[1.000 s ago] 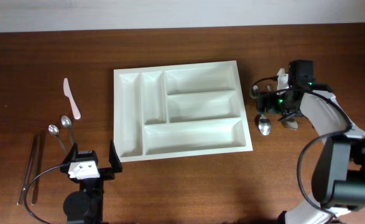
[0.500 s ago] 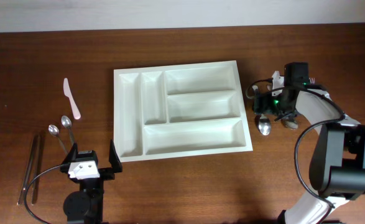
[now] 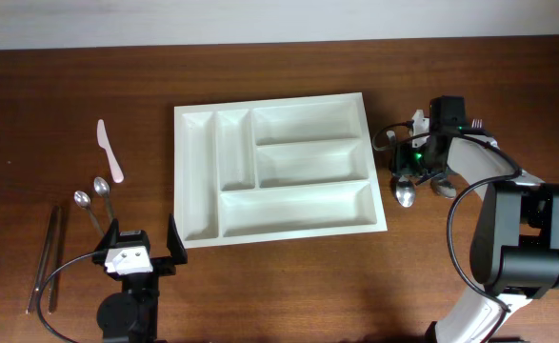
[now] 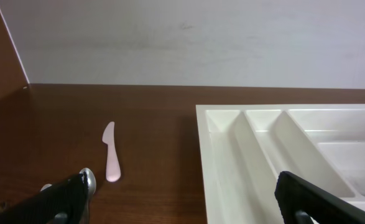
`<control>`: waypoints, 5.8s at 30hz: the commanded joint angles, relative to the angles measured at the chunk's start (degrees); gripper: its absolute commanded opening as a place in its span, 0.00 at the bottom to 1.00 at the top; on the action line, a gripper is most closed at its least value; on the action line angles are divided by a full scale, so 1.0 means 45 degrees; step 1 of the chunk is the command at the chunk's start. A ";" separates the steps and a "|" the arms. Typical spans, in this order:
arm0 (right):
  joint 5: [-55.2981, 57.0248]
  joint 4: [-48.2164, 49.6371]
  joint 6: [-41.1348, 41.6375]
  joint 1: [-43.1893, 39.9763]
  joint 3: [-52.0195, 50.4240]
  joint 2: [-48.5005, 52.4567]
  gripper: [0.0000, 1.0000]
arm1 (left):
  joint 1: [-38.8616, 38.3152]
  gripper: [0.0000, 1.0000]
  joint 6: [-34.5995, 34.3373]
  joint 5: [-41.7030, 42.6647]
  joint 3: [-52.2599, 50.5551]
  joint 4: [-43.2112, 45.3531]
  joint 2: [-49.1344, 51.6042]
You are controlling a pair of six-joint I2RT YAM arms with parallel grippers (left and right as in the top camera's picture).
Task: Pack container
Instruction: 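Lower the right gripper and grasp the leftmost spoon's handle, then carry the spoon into the tray's middle compartment and release, then return the right gripper to the remaining utensils on the right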
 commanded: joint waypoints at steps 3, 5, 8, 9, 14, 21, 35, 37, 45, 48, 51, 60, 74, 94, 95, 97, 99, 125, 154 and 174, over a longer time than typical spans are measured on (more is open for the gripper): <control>0.0189 -0.0068 0.0204 0.0136 0.0068 0.0408 0.54 | -0.0049 0.99 0.0151 0.0141 -0.0058 -0.0024 -0.0087; 0.0238 -0.0112 0.0209 0.0136 0.0068 0.0408 0.45 | -0.0049 0.99 0.0151 0.0141 -0.0058 -0.0024 -0.0087; 0.0500 -0.0219 0.0248 0.0136 0.0068 0.0408 0.32 | -0.0049 0.99 0.0151 0.0141 -0.0058 -0.0024 -0.0087; 0.0588 -0.0267 0.0248 0.0131 0.0068 0.0408 0.30 | -0.0049 0.99 0.0151 0.0141 -0.0058 -0.0024 -0.0087; 0.0816 -0.0364 0.0248 0.0131 0.0068 0.0408 0.15 | -0.0049 0.99 0.0151 0.0141 -0.0058 -0.0024 -0.0087; 0.0816 -0.0355 0.0248 0.0112 0.0068 0.0408 0.04 | -0.0049 0.99 0.0151 0.0141 -0.0058 -0.0024 -0.0087; 0.1156 -0.1783 0.0228 0.0112 0.1855 0.0306 0.04 | -0.0049 0.99 0.0151 0.0141 -0.0058 -0.0024 -0.0087; 0.1151 -0.2161 0.0194 0.0112 0.2555 0.0282 0.04 | -0.0049 0.99 0.0151 0.0141 -0.0058 -0.0024 -0.0087; 0.0831 -0.3667 -0.0306 0.0253 0.5027 0.0282 0.04 | -0.0049 0.99 0.0151 0.0141 -0.0058 -0.0024 -0.0087; 0.0563 -0.4158 -0.1117 0.0573 0.5751 0.0282 0.04 | -0.0049 0.99 0.0151 0.0141 -0.0058 -0.0024 -0.0087; 0.0389 -0.4371 -0.2161 0.1107 0.6241 0.0282 0.04 | -0.0049 0.99 0.0151 0.0141 -0.0058 -0.0024 -0.0087; 0.0078 -0.3968 -0.6921 0.3385 0.6591 0.0282 0.04 | -0.0049 0.99 0.0151 0.0141 -0.0058 -0.0024 -0.0087; -0.0733 -0.4323 -1.1963 0.5527 0.6309 0.0325 0.04 | -0.0049 0.99 0.0151 0.0141 -0.0058 -0.0024 -0.0087; -0.1622 -0.2924 -1.1754 0.5527 0.3099 0.0476 0.04 | -0.0049 0.99 0.0151 0.0141 -0.0058 -0.0024 -0.0087; -0.1579 -0.2662 -1.1361 0.5527 0.3099 0.0476 0.05 | -0.0049 0.99 0.0151 0.0141 -0.0058 -0.0024 -0.0087; -0.1540 -0.2220 -1.0783 0.5527 0.3099 0.0476 0.14 | -0.0049 0.99 0.0151 0.0141 -0.0058 -0.0024 -0.0087; -0.1540 -0.1851 -1.0365 0.5527 0.3099 0.0476 0.28 | -0.0049 0.99 0.0151 0.0141 -0.0058 -0.0024 -0.0087; 0.2764 -0.4770 -0.1112 0.2380 0.8903 -0.0204 0.74 | -0.0049 0.99 0.0151 0.0141 -0.0058 -0.0024 -0.0087; 0.0894 -0.4396 -0.2574 -0.0544 0.3818 0.0466 0.64 | -0.0049 0.99 0.0151 0.0141 -0.0058 -0.0024 -0.0087; 0.1039 -0.0622 -0.2623 -0.0568 0.1205 0.0593 0.64 | -0.0049 0.99 0.0151 0.0141 -0.0058 -0.0024 -0.0087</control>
